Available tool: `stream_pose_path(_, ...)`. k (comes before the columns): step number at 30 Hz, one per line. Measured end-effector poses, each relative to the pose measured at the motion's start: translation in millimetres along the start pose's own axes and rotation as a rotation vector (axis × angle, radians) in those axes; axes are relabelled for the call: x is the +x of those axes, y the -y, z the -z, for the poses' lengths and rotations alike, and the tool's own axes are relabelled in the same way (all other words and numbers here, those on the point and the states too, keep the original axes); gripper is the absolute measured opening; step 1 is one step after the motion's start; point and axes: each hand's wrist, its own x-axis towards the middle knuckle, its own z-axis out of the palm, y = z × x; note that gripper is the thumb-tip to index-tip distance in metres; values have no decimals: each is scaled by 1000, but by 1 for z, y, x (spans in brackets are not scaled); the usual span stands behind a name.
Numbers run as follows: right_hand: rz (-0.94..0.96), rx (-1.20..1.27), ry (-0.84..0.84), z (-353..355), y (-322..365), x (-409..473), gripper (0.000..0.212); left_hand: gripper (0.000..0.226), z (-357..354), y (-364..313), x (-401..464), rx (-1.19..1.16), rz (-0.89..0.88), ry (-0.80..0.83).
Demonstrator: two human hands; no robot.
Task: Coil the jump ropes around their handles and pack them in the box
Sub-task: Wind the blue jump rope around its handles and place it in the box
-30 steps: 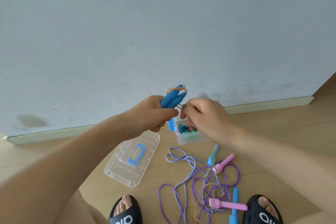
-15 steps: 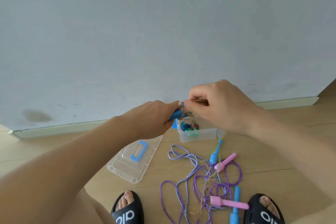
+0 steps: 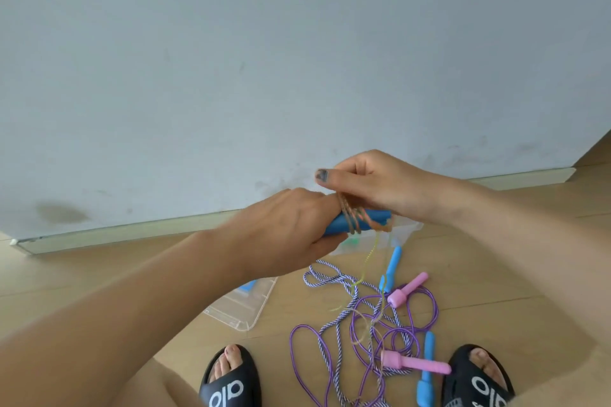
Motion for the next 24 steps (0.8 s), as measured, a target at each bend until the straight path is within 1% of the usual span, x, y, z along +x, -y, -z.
stream_pose_path(3, -81, 122, 9, -3, -8, 0, 66, 17, 4, 3, -1, -126, 99, -106)
stream_pose_path(4, -105, 128, 7, -4, -11, -1, 60, 17, 6, 4, -1, -153, 137, -136)
stream_pose_path(6, -143, 156, 5, -8, -14, -2, 37, 19, 10, 4, -1, -228, 204, -169)
stream_pose_path(7, -164, 176, 8, -10, -14, -2, 32, 20, 11, 3, -1, -271, 232, -178)
stream_pose_path(10, -285, 177, -51, -15, -14, -1, 38, 16, 12, 7, 2, -346, 332, -211)
stream_pose_path(13, -349, 161, -110, -20, -12, -5, 45, 14, 7, 17, 6, -345, 427, -178)
stream_pose_path(14, -343, 105, -134, -22, -11, -7, 48, 12, 5, 21, 7, -336, 451, -163)
stream_pose_path(18, -247, -260, -201, -27, -8, -19, 57, 10, 3, 40, 6, -321, 510, -112)
stream_pose_path(22, -92, -582, -243, -24, -1, -26, 56, 16, -1, 50, 1, -218, 445, -44)
stream_pose_path(24, -7, -663, -289, -18, 4, -28, 52, 17, -2, 52, -1, -118, 393, 24)
